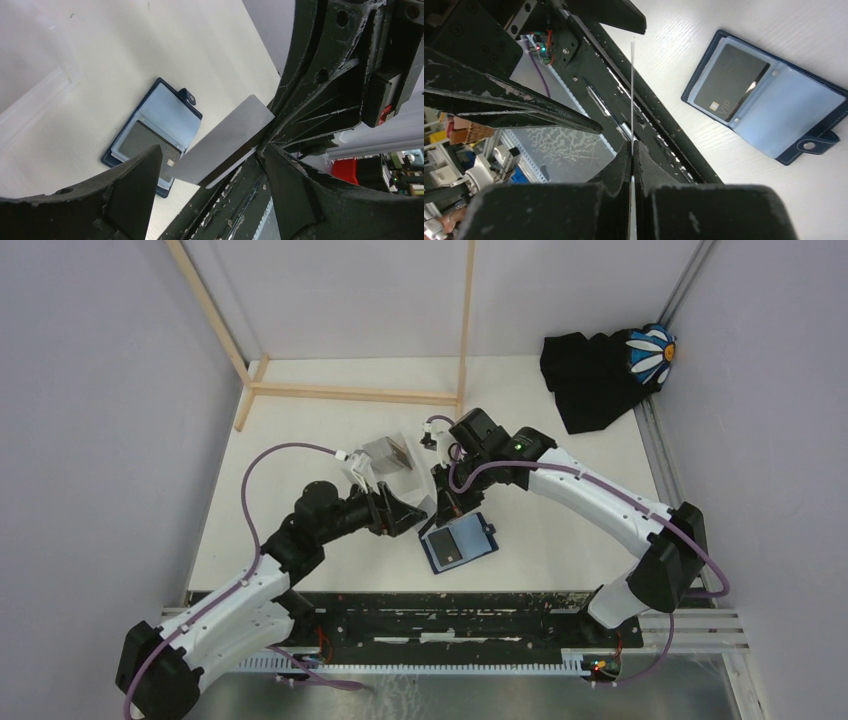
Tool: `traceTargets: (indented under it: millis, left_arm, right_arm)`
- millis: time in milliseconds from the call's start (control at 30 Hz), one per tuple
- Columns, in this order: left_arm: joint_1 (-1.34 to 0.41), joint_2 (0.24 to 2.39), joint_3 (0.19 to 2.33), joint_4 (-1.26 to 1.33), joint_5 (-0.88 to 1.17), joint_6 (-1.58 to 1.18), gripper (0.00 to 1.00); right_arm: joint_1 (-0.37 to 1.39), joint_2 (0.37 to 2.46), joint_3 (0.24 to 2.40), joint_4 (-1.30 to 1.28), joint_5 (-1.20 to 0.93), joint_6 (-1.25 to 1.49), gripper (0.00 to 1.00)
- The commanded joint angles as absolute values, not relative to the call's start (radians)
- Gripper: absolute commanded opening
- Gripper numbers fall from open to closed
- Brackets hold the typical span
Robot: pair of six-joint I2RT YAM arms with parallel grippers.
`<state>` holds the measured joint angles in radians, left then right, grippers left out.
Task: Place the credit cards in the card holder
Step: Pick up the credit card from the storage box.
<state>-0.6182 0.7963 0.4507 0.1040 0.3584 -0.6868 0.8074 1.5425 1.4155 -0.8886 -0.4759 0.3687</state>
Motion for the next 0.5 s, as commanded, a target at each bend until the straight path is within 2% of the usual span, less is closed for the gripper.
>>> traceTargets:
  millis: [0,200,467]
  left_arm:
    - [-0.616,0.820,0.459,0.184,0.457,-0.637,0.80]
    - [-0.615,0.835,0.460,0.193,0.483,-0.632,0.76]
    - [-0.616,0.876,0.477,0.204,0.575,-0.642,0.53]
  right_arm:
    - [0.800,1.497,1.389,-0.809,-0.568,0.410,0.01]
    - [0.784,1.494,1.358,-0.771,-0.630,0.434,0.01]
    - [0.738,1.490,1.295,-0.667,-0.740,0.503,0.01]
